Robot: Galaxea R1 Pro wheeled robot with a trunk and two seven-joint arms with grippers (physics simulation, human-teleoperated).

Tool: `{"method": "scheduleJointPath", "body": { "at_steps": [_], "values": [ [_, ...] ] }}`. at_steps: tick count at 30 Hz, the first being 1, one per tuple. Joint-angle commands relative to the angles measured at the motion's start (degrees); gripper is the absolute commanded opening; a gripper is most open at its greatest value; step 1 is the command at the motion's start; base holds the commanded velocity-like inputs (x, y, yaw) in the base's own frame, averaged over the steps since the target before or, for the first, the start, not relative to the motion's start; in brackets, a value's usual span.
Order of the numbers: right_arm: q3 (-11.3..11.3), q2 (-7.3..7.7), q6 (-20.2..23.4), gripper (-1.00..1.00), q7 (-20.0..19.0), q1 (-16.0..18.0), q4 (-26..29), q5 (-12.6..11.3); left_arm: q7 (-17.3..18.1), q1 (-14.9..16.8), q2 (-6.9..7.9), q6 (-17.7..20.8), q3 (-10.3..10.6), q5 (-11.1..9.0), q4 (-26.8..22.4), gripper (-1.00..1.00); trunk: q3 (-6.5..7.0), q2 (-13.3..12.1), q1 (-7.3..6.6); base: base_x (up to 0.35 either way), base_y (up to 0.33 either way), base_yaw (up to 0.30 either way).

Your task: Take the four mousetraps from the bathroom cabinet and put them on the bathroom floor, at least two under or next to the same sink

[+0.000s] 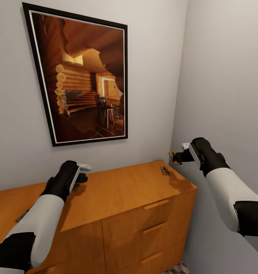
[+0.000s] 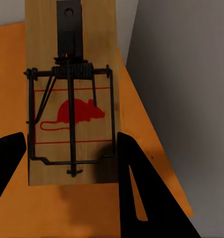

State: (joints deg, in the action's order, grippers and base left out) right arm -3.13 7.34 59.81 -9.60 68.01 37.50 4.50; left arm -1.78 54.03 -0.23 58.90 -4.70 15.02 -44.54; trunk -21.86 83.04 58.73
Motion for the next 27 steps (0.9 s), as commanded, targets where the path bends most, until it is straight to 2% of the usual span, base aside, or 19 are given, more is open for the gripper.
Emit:
{"method": "scheduleJointPath", "body": {
  "at_steps": [1,4,12,27],
  "values": [
    [-0.3,-0.09,0.2,-1.00,-0.5,0.0,-0.2,0.7,0.1,0.0,0.31,0.2,0.3,-0.1,-0.4,1.00,-0.07,0.0,0.00,0.000,0.000,0.000],
    [-0.3,-0.12,0.2,-1.00,-0.5,0.0,-0.2,0.7,0.4,0.0,1.06,0.2,0.7,0.0,-0.5,1.00,-0.07,0.0,0.00,0.000,0.000,0.000],
    [-0.2,-0.06,0.2,-1.00,-0.5,-0.1,-0.2,0.8,-1.0,0.0,1.39,0.1,0.0,-0.1,-0.2,1.00,-0.07,0.0,0.00,0.000,0.000,0.000],
    [-0.2,0.04,0.2,-1.00,-0.6,-0.1,0.1,0.9,-1.2,0.0,1.65,0.1,-0.1,-0.1,0.1,1.00,-0.07,0.0,0.00,0.004,0.008,0.000]
  ]
}}
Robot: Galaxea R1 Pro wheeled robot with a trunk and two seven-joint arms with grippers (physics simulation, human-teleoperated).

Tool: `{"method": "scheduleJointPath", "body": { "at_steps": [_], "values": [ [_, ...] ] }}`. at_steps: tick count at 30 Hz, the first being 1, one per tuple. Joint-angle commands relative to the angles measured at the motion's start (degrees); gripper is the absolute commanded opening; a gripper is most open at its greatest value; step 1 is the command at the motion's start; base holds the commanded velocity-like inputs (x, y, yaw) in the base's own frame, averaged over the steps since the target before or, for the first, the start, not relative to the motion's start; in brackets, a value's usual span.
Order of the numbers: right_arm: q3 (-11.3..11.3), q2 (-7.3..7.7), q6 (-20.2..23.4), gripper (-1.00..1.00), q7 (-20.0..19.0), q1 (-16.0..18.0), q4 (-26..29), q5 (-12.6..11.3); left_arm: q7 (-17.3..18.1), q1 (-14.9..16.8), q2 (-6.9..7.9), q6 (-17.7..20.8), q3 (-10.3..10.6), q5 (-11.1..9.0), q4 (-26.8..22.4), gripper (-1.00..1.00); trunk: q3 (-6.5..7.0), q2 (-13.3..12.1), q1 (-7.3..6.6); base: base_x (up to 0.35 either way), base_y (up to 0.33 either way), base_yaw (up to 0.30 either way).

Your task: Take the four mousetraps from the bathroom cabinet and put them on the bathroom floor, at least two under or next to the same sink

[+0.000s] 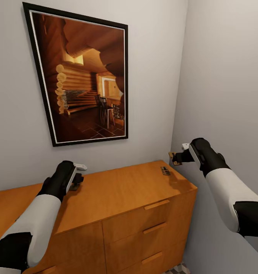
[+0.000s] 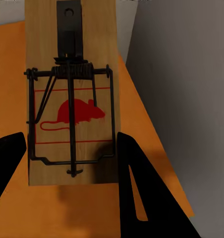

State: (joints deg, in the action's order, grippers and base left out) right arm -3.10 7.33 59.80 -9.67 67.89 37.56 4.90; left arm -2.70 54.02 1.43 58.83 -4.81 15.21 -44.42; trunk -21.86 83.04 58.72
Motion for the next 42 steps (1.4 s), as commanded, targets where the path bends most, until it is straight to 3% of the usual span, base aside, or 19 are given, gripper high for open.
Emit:
{"method": "scheduleJointPath", "body": {
  "at_steps": [1,25,27,31,36,42],
  "values": [
    [-0.2,0.09,0.2,-1.00,-0.5,0.0,0.1,0.5,-0.3,0.0,0.00,0.2,0.0,-0.3,0.0,1.00,-0.07,0.0,0.01,0.059,0.127,0.000],
    [-0.2,0.24,0.2,-1.00,-0.5,0.0,0.1,0.5,0.6,0.0,-0.23,0.2,0.0,-0.8,0.1,1.00,-0.07,0.0,0.01,0.018,0.028,0.000],
    [-0.2,0.27,0.2,-1.00,-0.5,0.0,0.1,0.5,1.6,0.0,-0.25,0.2,0.0,-0.9,0.2,1.00,-0.07,0.0,0.01,0.000,0.000,0.000],
    [-0.2,0.36,0.2,-1.00,-0.5,0.0,0.1,0.5,8.3,0.0,-0.10,0.2,0.0,-0.7,0.4,1.00,-0.07,0.0,0.01,0.000,0.000,0.000],
    [-0.2,0.44,0.2,-1.00,-0.5,0.0,0.1,0.5,13.7,0.0,0.45,0.2,0.1,-0.4,0.5,1.00,-0.07,0.0,0.01,0.000,0.000,0.000],
    [-0.2,0.48,0.2,-1.00,-0.5,0.0,0.0,0.5,15.4,0.0,1.51,0.2,1.5,-0.2,0.5,1.00,-0.07,0.0,0.01,0.000,0.000,0.000]
  ]
}}
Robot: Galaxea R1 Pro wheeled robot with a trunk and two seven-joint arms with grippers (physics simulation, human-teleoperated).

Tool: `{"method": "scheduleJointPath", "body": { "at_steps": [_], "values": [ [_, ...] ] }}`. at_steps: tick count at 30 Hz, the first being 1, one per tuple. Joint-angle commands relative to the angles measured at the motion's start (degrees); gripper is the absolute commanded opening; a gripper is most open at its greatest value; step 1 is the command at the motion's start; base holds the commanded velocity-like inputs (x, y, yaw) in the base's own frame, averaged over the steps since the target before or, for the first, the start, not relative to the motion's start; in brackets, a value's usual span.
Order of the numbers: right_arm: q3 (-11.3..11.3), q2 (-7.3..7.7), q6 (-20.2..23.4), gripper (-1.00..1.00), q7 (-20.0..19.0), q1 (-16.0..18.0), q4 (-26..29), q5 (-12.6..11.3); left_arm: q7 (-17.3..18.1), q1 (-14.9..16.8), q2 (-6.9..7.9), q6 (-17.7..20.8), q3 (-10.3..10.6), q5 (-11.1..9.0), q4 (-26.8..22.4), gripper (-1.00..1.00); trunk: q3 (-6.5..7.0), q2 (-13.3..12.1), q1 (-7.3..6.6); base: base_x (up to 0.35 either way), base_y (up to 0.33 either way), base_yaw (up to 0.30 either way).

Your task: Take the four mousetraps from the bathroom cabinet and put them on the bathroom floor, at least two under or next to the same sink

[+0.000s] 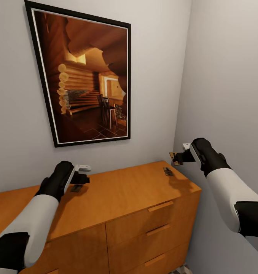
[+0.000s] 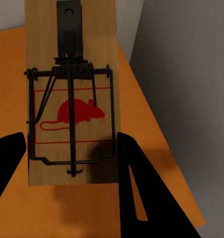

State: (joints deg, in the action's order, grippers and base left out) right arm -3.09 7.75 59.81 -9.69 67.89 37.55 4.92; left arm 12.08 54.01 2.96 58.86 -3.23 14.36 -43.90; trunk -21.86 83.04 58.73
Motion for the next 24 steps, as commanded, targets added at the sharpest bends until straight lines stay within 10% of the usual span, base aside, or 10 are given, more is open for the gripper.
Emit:
{"method": "scheduleJointPath", "body": {
  "at_steps": [1,24],
  "values": [
    [-0.2,0.07,0.2,-1.00,-0.5,0.0,0.1,0.5,0.7,0.0,0.15,0.2,0.2,0.6,-0.1,1.00,-0.07,0.0,0.00,0.000,0.000,0.000],
    [-0.2,0.03,0.2,-1.00,-0.5,0.0,0.0,0.5,1.4,0.0,3.64,0.2,2.1,0.4,1.1,1.00,-0.07,0.0,0.00,0.000,0.000,0.000]
  ]
}}
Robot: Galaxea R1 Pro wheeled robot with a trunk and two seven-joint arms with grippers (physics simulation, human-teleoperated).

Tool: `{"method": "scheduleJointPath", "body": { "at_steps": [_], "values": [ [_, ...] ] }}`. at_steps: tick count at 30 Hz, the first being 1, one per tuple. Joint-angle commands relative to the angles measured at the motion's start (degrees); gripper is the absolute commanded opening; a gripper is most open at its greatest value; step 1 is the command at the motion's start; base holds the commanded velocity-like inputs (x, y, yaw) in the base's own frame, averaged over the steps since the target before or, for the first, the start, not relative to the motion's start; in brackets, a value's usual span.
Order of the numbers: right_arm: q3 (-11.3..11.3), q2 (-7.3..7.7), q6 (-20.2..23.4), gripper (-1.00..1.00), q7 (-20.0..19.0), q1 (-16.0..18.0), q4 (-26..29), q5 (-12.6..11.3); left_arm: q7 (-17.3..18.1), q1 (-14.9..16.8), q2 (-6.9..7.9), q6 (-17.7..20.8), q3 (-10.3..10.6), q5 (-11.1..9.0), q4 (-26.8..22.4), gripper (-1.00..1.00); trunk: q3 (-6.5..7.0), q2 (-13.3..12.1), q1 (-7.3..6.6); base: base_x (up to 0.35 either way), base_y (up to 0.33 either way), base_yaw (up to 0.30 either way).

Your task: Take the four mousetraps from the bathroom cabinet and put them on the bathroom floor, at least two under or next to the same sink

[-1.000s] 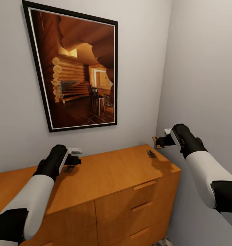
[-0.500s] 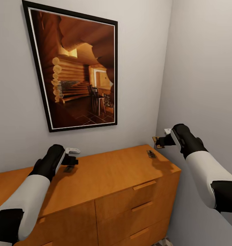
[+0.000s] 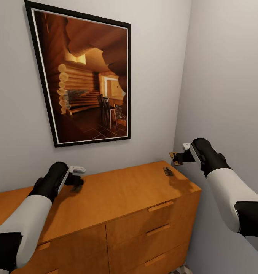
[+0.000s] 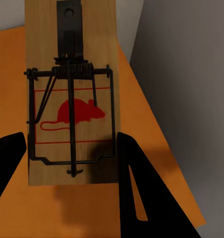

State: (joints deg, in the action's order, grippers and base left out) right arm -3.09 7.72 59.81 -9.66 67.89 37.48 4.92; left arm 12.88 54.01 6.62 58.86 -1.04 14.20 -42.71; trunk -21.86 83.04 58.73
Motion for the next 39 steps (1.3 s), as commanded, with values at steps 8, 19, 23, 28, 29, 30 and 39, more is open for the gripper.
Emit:
{"method": "scheduleJointPath", "body": {
  "at_steps": [8,19,23,28,29,30,39],
  "values": [
    [-0.2,0.05,0.2,-1.00,-0.5,0.0,0.1,0.5,1.6,0.0,0.13,0.0,-0.2,0.4,2.9,1.00,-0.07,0.0,0.00,0.000,0.000,0.000],
    [-0.2,0.03,0.2,-1.00,-0.5,0.0,0.1,0.4,5.3,0.0,-0.05,-0.2,-0.1,0.6,3.2,1.00,-0.07,0.0,0.00,0.000,0.000,0.000],
    [-0.2,0.02,0.2,-1.00,-0.5,0.0,0.1,0.4,5.8,0.0,-0.20,-0.2,0.0,0.6,3.1,1.00,-0.07,0.0,0.00,0.000,0.000,0.000],
    [-0.2,0.08,0.2,-1.00,-0.5,0.0,0.1,0.4,5.9,0.0,-0.26,-0.2,-0.1,0.6,3.2,1.00,-0.07,0.0,0.00,0.000,0.000,0.000],
    [-0.2,0.09,0.2,-1.00,-0.5,0.0,0.1,0.4,6.0,0.0,-0.27,-0.2,-0.1,0.6,3.2,1.00,-0.07,0.0,0.00,0.000,0.000,0.000],
    [-0.2,0.09,0.2,-1.00,-0.5,0.0,0.1,0.4,6.0,0.0,-0.26,-0.2,-0.1,0.6,3.2,1.00,-0.07,0.0,0.00,0.000,0.000,0.000],
    [-0.2,0.04,0.2,-1.00,-0.5,0.0,0.1,0.4,6.0,0.0,-0.21,-0.2,-0.1,0.8,3.5,1.00,-0.07,0.0,0.00,0.000,0.000,0.000]
  ]
}}
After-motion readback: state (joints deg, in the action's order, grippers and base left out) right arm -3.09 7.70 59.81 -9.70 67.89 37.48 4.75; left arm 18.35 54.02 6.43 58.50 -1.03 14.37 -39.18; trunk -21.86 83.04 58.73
